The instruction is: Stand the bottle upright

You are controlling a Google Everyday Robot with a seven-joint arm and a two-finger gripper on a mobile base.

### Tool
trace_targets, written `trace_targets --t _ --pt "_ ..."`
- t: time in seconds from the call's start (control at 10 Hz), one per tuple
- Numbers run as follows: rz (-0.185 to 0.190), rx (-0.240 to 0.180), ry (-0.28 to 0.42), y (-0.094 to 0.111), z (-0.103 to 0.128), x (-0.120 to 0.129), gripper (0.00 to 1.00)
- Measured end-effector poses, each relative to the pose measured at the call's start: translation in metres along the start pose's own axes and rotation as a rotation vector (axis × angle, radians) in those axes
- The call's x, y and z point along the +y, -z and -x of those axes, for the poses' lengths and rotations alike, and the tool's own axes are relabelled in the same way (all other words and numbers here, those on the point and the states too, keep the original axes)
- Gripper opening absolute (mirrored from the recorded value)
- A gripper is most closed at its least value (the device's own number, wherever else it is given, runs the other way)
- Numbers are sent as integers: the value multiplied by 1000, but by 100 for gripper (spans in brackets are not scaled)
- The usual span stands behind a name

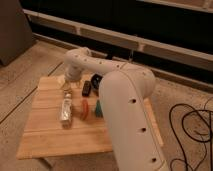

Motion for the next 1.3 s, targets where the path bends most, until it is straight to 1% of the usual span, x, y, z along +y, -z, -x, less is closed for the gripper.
trace_targets --t 0.1,0.2,0.3,0.4,0.5,0.6,0.7,0.9,1.0,1.1,1.2,1.3 --pt "-11 38 30 -16 -5 12 65" --pt "-23 96 86 -43 -13 40 65" --pt "-44 143 127 -64 -20 60 65" --pt "-75 179 153 -78 -24 69 65" --pt "-105 198 160 -85 -24 73 65" --pt "-136 200 158 -86 -20 75 65" --pt "-203 179 146 -74 -7 68 65" --pt "-285 105 137 -40 14 63 65" --pt "-313 70 137 -26 22 64 65" --pt "-335 56 132 -18 22 64 65" --pt "-337 60 126 -21 17 66 65" --pt "-322 83 102 -34 7 66 65"
